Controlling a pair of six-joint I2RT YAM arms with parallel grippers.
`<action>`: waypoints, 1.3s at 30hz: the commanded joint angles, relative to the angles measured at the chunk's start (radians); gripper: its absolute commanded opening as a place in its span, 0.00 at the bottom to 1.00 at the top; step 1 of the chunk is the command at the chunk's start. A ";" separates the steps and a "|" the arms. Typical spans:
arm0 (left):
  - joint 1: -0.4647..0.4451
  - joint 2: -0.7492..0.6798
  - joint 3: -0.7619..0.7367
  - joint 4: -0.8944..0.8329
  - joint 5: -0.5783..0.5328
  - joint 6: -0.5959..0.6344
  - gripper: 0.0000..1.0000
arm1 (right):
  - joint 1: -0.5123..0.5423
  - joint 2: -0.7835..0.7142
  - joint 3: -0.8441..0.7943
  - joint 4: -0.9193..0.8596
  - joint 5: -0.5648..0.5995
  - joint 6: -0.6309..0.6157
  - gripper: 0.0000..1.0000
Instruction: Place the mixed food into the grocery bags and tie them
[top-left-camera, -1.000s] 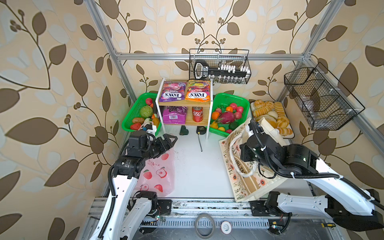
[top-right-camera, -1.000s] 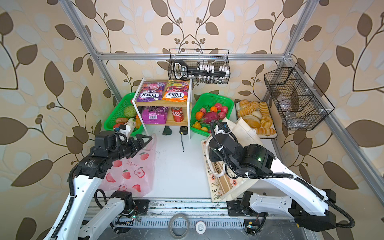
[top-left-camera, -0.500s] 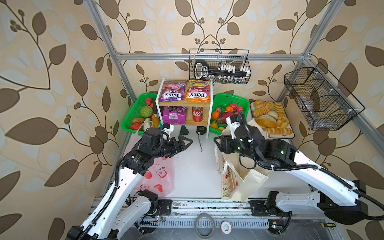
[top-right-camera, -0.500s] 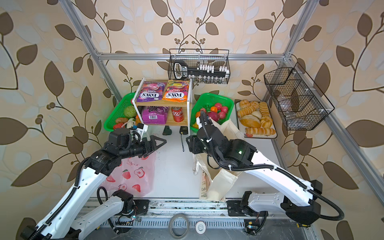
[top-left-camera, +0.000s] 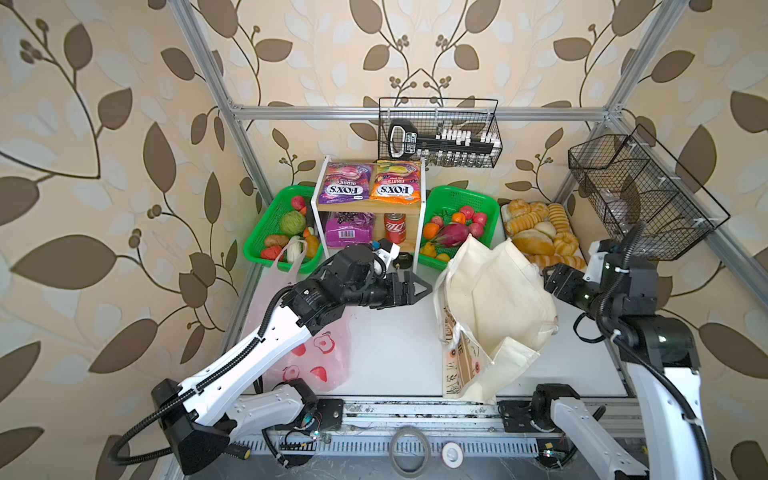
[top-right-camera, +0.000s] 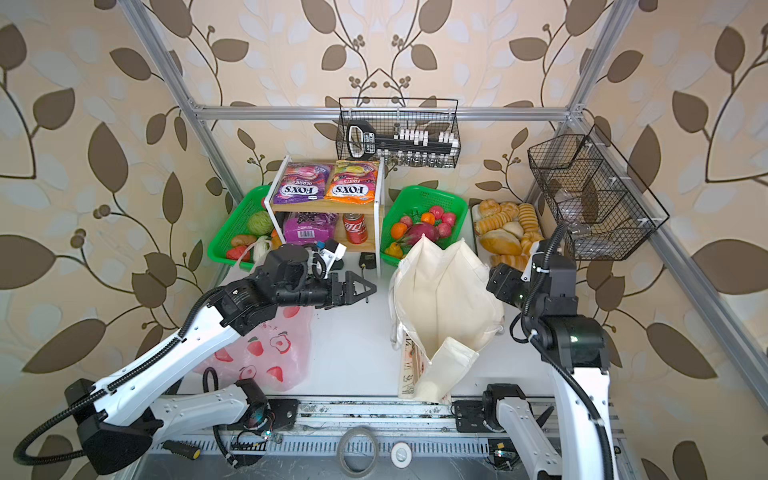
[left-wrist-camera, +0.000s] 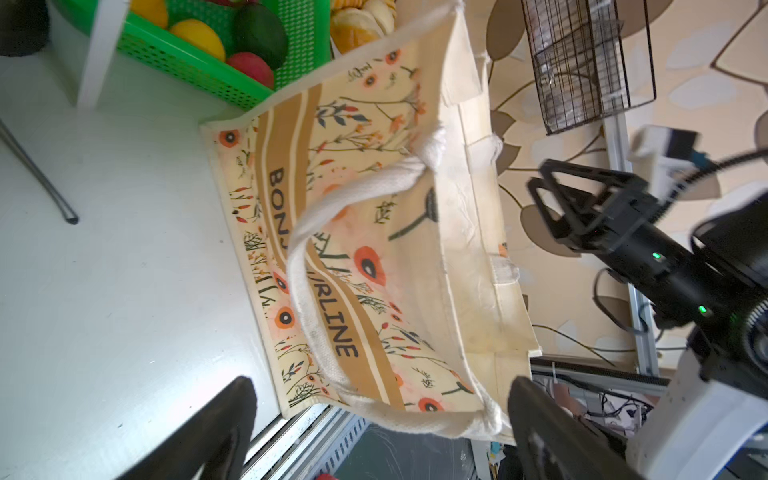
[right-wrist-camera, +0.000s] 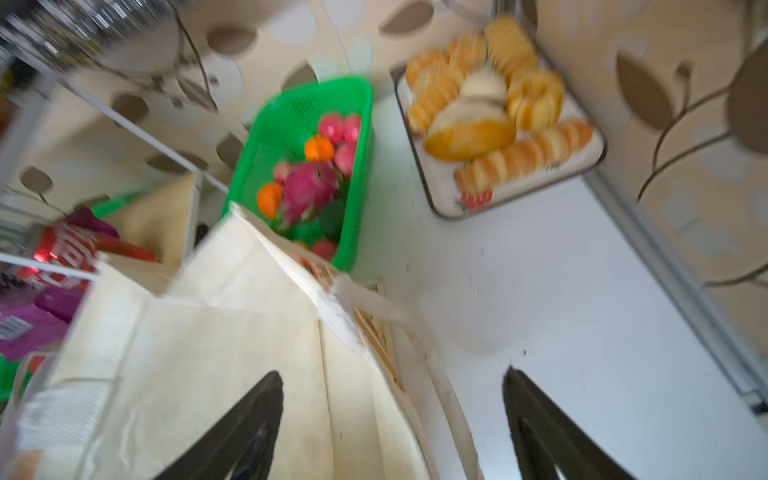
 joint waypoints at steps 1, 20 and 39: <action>-0.063 0.033 0.067 0.028 -0.075 0.040 0.98 | -0.089 0.016 -0.092 -0.008 -0.397 -0.083 0.80; -0.168 0.448 0.486 -0.256 -0.583 0.236 0.00 | 0.018 -0.005 -0.081 0.183 -0.092 0.004 0.00; -0.133 0.429 0.418 -0.201 -0.566 0.247 0.00 | 0.101 -0.054 -0.253 0.332 -0.166 -0.018 0.03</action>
